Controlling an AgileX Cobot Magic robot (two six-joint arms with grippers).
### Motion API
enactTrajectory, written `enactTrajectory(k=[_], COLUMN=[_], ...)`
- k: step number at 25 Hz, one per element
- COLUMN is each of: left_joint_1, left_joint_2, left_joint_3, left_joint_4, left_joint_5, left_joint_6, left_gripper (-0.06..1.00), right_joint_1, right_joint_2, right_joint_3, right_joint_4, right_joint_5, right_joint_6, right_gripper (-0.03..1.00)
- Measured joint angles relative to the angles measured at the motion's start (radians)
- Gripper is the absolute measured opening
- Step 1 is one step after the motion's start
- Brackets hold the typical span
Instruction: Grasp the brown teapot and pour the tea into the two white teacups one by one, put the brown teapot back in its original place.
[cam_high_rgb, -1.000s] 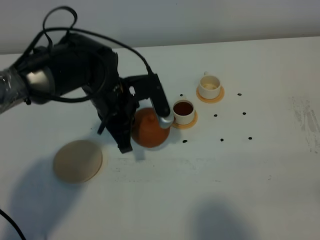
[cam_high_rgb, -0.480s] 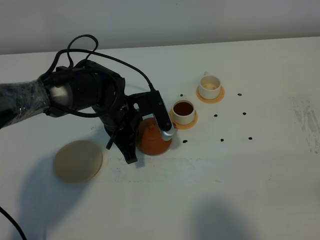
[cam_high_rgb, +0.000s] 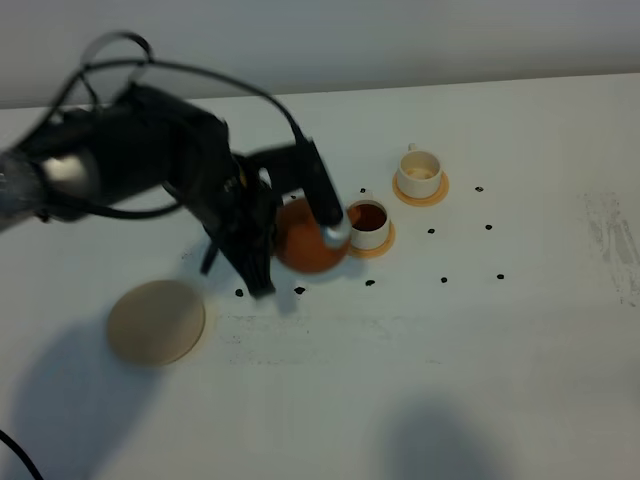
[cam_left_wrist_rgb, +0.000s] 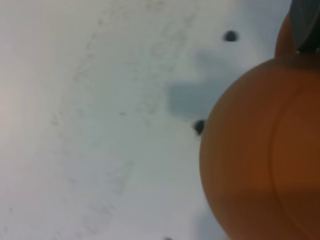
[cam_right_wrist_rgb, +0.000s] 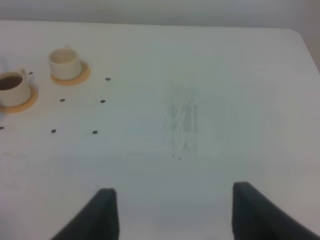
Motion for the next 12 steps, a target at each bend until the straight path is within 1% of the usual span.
enactTrajectory(k=[6,12], left_joint_1=[0.024,0.027], left_joint_2=[0.019,0.166], left_joint_3=[-0.153,-0.387], left_joint_4=[0.039,0.084], left_joint_5=[0.044,0.081], left_joint_6=[0.003,0.008], left_gripper=[0.12,0.12], right_joint_1=[0.000,0.000], right_joint_2=[0.000,0.000], right_joint_3=[0.000,0.000], right_joint_4=[0.000,0.000], right_joint_5=[0.000,0.000], right_joint_6=[0.000,0.000], right_gripper=[0.48,0.48])
